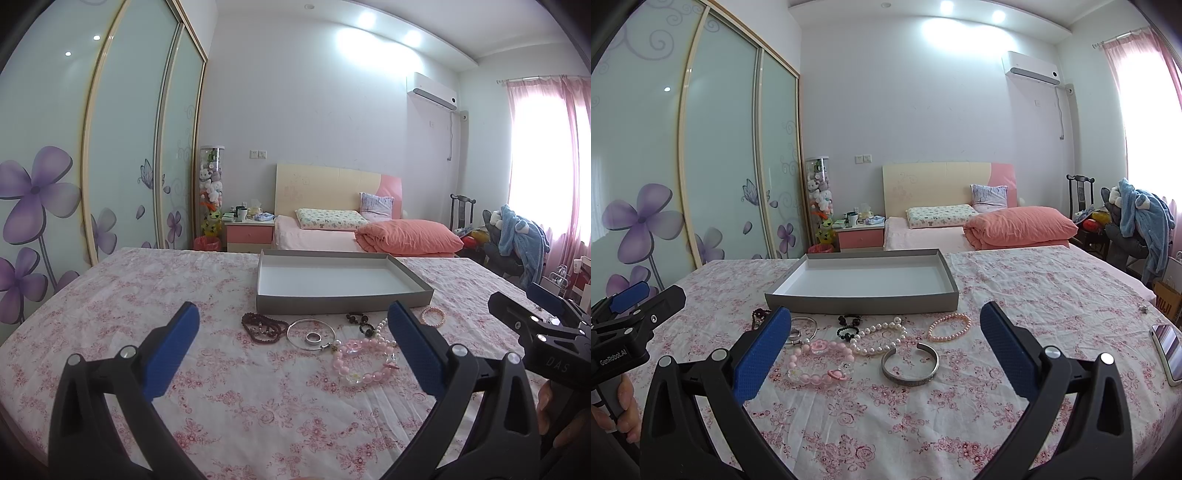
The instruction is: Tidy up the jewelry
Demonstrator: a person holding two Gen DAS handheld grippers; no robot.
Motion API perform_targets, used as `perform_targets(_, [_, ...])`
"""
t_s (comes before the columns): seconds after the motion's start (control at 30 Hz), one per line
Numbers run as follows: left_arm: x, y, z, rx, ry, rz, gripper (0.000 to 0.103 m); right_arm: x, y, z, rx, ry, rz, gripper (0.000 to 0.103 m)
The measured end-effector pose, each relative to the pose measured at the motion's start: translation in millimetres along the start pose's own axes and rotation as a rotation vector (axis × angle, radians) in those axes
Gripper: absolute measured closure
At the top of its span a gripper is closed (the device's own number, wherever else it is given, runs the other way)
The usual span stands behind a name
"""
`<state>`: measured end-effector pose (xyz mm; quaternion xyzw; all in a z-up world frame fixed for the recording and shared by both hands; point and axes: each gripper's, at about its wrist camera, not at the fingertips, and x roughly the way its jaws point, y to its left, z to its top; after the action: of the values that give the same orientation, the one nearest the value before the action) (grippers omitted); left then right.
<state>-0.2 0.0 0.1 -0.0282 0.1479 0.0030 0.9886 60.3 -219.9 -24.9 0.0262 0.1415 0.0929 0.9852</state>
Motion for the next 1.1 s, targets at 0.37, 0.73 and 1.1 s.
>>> perform_targets(0.37, [0,0,0,-0.001,0.002,0.0,0.004,1,0,0,0.0,0.001,0.0,0.002])
perform_targets(0.73, [-1,-2,-9,-0.002,0.007,-0.001,0.004,0,0,0,0.0,0.001,-0.001,0.002])
perform_targets(1.1, [0,-3,-10,-0.004,0.009,-0.001,0.004,1,0,0,0.0,0.003,0.0,0.002])
